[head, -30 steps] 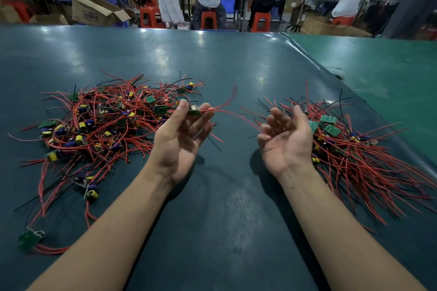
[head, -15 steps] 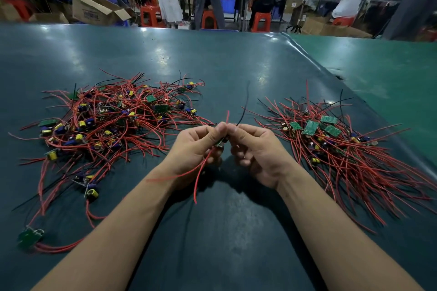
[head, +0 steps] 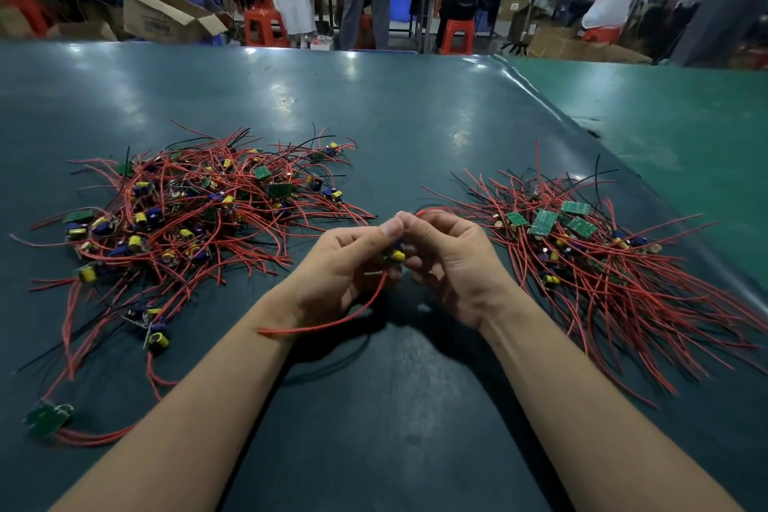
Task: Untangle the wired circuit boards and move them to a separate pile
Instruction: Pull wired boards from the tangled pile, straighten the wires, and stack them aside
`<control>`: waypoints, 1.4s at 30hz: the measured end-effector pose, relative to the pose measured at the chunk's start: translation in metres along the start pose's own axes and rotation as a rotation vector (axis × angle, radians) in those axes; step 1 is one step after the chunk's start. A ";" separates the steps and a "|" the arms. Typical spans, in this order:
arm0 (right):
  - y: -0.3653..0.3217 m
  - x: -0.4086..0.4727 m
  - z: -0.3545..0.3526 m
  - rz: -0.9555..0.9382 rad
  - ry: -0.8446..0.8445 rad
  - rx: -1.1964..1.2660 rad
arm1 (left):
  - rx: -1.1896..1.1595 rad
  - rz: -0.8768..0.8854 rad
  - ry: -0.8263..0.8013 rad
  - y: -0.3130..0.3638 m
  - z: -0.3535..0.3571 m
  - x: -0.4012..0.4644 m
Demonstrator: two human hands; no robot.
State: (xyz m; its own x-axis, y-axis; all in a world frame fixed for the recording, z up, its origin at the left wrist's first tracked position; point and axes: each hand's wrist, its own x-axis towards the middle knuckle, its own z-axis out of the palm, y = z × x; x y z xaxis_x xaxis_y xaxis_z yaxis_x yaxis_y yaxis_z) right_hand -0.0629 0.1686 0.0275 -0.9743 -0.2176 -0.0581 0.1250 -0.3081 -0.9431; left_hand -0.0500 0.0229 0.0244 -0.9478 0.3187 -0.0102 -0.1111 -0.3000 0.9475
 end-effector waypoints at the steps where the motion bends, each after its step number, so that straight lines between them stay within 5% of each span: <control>1: 0.001 0.000 0.000 -0.002 -0.004 0.015 | -0.018 -0.007 -0.005 0.000 0.000 0.000; 12: -0.007 0.011 -0.014 -0.210 0.331 0.232 | 0.069 -0.039 0.021 0.000 0.001 -0.003; 18: -0.006 0.013 -0.014 -0.062 0.294 0.201 | 0.082 -0.029 -0.003 0.001 0.002 -0.008; 23: -0.001 0.014 -0.017 -0.219 0.373 0.031 | 0.088 -0.048 -0.030 0.005 0.003 -0.013; 28: -0.006 0.016 -0.025 -0.219 0.476 0.100 | 0.119 -0.070 -0.093 0.005 0.000 -0.014; 31: -0.009 0.015 -0.027 -0.108 0.545 0.195 | 0.034 -0.059 0.019 0.003 0.001 -0.007; 42: 0.001 0.005 -0.006 0.088 0.113 -0.034 | -0.031 0.031 0.156 0.001 0.001 0.000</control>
State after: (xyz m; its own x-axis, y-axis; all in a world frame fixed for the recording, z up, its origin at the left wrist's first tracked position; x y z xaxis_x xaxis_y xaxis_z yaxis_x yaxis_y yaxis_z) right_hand -0.0687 0.1723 0.0244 -0.9750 -0.1359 -0.1756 0.2062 -0.2608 -0.9431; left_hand -0.0499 0.0241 0.0256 -0.9855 0.1662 -0.0334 -0.0884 -0.3359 0.9377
